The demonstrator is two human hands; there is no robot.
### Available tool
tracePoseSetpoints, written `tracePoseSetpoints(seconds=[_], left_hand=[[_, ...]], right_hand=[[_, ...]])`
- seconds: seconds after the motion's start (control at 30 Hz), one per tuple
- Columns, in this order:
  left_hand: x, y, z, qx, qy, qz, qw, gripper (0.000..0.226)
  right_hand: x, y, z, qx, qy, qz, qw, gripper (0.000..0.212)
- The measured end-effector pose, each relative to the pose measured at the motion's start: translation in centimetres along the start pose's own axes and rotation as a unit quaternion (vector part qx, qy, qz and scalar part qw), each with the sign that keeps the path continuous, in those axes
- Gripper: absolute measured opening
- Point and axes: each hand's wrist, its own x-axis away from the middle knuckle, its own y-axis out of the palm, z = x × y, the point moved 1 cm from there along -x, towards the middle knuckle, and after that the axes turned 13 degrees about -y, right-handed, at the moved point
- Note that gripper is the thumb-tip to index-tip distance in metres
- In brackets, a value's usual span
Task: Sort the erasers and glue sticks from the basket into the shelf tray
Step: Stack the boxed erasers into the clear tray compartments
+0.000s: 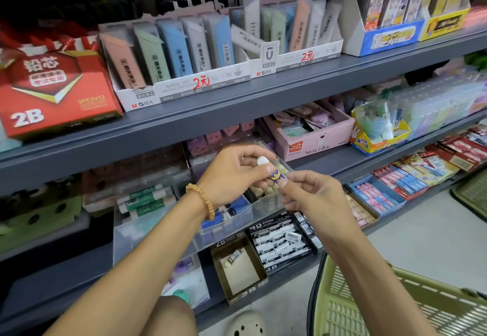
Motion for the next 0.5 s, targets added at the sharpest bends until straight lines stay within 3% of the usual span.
tracePoseSetpoints(seconds=[0.1,0.2,0.33,0.5], left_hand=[[0.2,-1.0,0.4,0.003,-0.011,-0.004,1.000,0.016],[0.0,-2.4,0.7,-0.037,0.013,0.052,0.998,0.015],[-1.4,-4.9,0.3,-0.163,0.005,0.155,0.974,0.021],[-3.2,-5.7,-0.5,-0.297,-0.003,0.152,0.943,0.016]], right_hand=[[-0.2,0.5,0.0,-0.013,0.009,-0.008,1.000,0.006],[0.2,0.1,0.0,-0.011,0.025,-0.007,1.000,0.007],[1.8,-2.6,0.8,0.050,0.028,0.044,0.997,0.013],[4.5,-6.0,3.5,0.096,0.079,0.114,0.986,0.018]])
